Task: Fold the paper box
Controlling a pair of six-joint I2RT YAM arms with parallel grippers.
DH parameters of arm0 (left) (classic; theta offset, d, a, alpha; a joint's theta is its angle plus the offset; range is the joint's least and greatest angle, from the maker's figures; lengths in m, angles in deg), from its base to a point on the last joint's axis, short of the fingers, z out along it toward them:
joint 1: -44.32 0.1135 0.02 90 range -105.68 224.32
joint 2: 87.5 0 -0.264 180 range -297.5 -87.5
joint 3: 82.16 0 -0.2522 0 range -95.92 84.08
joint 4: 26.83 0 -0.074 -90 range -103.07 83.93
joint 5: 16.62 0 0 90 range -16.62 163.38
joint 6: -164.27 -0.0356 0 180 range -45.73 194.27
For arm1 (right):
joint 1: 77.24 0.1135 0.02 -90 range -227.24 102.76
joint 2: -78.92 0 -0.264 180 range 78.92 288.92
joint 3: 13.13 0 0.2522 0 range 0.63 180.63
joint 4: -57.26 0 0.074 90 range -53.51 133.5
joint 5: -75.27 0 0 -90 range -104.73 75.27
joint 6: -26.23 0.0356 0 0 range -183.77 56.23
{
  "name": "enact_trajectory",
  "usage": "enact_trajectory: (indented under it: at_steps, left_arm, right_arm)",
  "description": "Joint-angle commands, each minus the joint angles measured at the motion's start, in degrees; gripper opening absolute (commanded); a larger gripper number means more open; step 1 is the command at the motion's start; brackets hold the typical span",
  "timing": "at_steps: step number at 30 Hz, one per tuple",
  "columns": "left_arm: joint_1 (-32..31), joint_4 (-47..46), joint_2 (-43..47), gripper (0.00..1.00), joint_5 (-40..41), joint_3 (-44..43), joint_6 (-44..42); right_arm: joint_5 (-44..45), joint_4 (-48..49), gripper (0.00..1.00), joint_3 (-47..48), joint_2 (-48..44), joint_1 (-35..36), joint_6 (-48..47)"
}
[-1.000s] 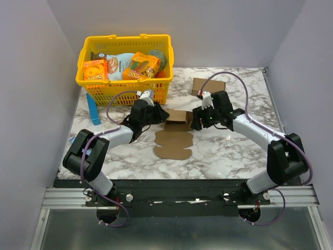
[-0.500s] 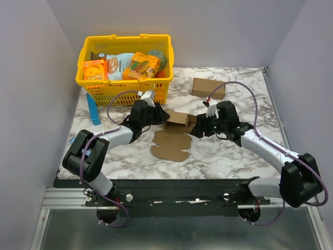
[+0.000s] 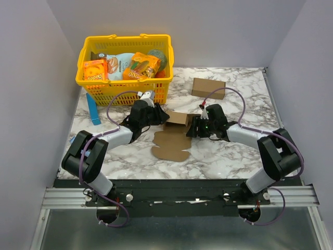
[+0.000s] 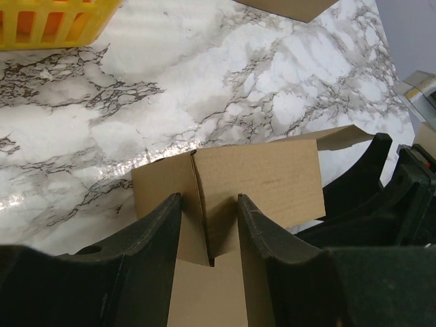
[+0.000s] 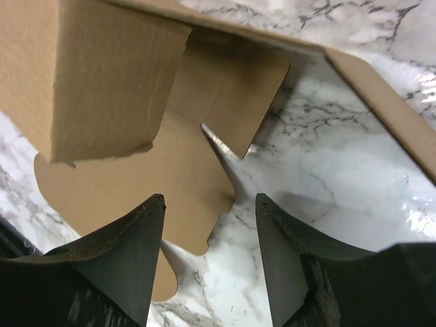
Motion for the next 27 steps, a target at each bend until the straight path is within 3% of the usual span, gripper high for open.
enact_trajectory:
  at_steps: [1,10,16,19,27]
  left_arm:
    - [-0.2,3.1,0.6,0.46,0.1,0.7,-1.6]
    - [-0.2,2.8,0.4,0.46,-0.1,0.8,-1.2]
    - [-0.3,2.4,-0.1,0.46,-0.3,0.7,-0.9]
    - [-0.3,2.3,-0.3,0.46,-0.3,0.8,-0.7]
    - [-0.8,1.8,-0.6,0.46,-0.2,0.9,-0.5]
  right_arm:
    - [5.7,5.6,0.63,1.7,1.6,0.0,1.1]
    - [7.9,10.3,0.62,3.1,7.6,0.1,1.2]
    - [4.8,13.7,0.43,3.9,8.4,0.4,-0.9]
    - [5.1,13.5,0.38,4.7,7.5,1.6,-2.4]
    - [5.7,16.0,0.39,5.4,6.8,4.2,-4.9]
